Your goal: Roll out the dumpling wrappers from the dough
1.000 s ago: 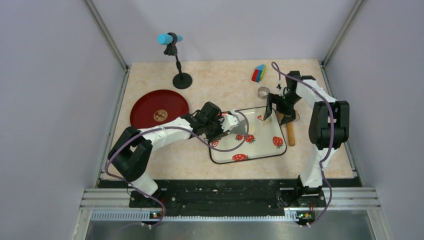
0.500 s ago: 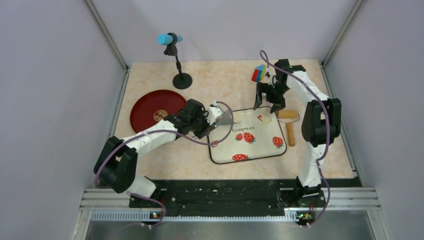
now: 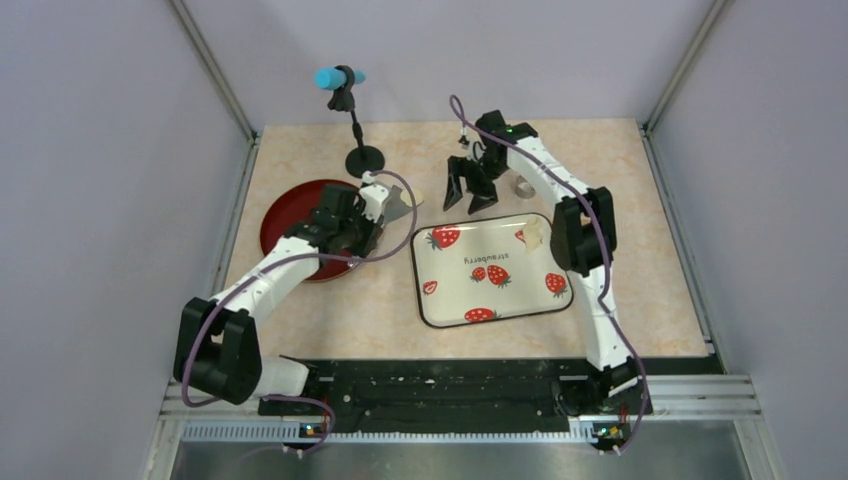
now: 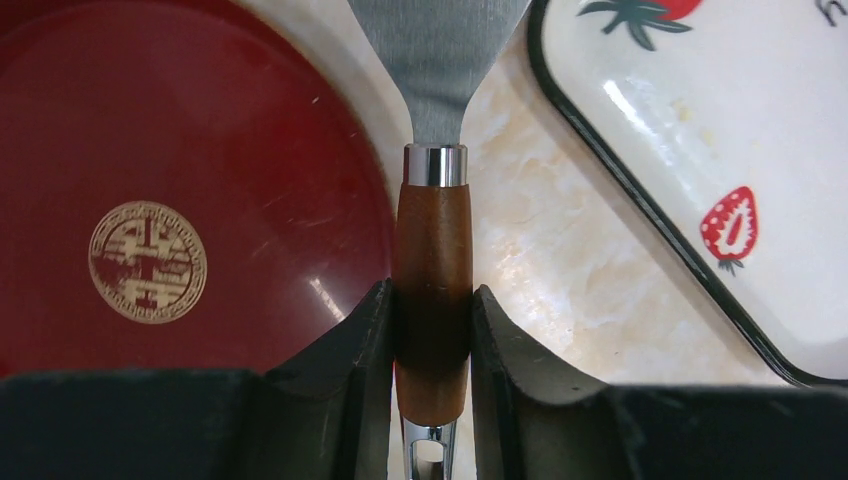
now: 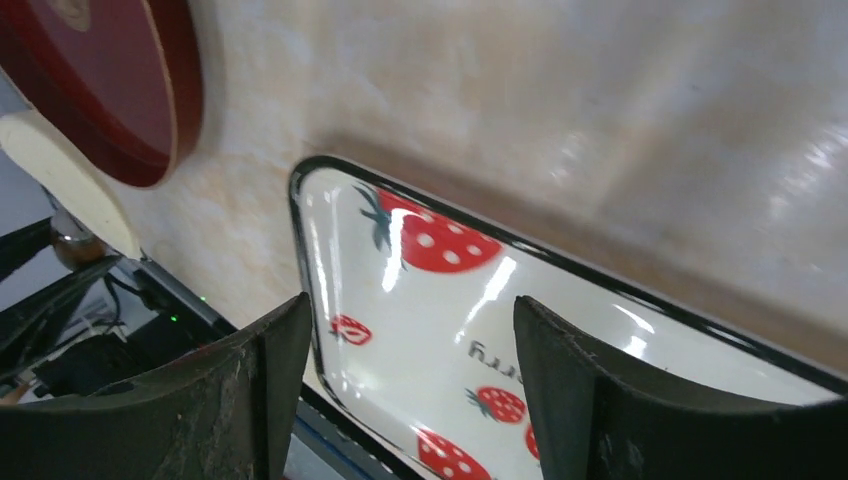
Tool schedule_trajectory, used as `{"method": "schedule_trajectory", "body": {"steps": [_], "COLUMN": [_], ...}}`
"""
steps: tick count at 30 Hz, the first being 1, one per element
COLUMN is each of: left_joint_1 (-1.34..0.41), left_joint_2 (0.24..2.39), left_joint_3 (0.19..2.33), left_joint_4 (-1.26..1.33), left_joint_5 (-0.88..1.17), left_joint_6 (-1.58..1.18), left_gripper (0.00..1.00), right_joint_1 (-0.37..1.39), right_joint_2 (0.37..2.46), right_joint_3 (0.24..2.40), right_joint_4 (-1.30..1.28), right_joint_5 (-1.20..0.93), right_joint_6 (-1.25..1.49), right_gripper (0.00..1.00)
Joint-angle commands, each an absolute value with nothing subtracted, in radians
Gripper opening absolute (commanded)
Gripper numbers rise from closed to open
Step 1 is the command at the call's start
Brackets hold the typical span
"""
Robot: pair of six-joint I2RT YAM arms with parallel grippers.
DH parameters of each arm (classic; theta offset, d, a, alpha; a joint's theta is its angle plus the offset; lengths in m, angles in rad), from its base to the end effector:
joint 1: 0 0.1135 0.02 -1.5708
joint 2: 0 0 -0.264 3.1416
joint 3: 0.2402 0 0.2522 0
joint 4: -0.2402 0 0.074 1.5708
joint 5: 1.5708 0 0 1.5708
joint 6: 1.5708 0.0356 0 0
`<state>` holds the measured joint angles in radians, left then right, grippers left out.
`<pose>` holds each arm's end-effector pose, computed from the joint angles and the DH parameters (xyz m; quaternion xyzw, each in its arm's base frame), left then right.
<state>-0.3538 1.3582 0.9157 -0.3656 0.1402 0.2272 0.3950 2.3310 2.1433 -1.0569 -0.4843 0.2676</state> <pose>0.2673 -0.1040 0.2419 0.2902 0.8796 -0.0884 0.3664 0.4437 0.2029 0.2181 -0.0998 0.9535 0.2750 0.0721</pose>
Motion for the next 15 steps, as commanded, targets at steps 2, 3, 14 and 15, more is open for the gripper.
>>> {"method": "schedule_trajectory", "body": {"steps": [2, 3, 14, 15], "left_joint_1": [-0.289, -0.277, -0.173, -0.163], "left_joint_2": [1.301, 1.299, 1.258, 1.254], "left_joint_3": [0.908, 0.908, 0.901, 0.902], "left_joint_4": [-0.348, -0.35, -0.359, -0.36], "left_joint_5": [0.075, 0.067, -0.06, -0.081], "left_joint_6": [0.117, 0.105, 0.009, 0.004], "left_gripper": [0.0, 0.0, 0.0, 0.0], "right_joint_1": [0.454, 0.461, 0.58, 0.592], "right_joint_2": [2.43, 2.445, 2.594, 2.609], "right_joint_3": [2.271, 2.28, 2.303, 2.313], "right_joint_4": [-0.968, -0.942, -0.374, -0.336], "right_joint_5": [-0.638, -0.667, -0.93, -0.938], "right_joint_6": [0.405, 0.435, 0.991, 1.039], "right_gripper": [0.65, 0.62, 0.13, 0.06]}}
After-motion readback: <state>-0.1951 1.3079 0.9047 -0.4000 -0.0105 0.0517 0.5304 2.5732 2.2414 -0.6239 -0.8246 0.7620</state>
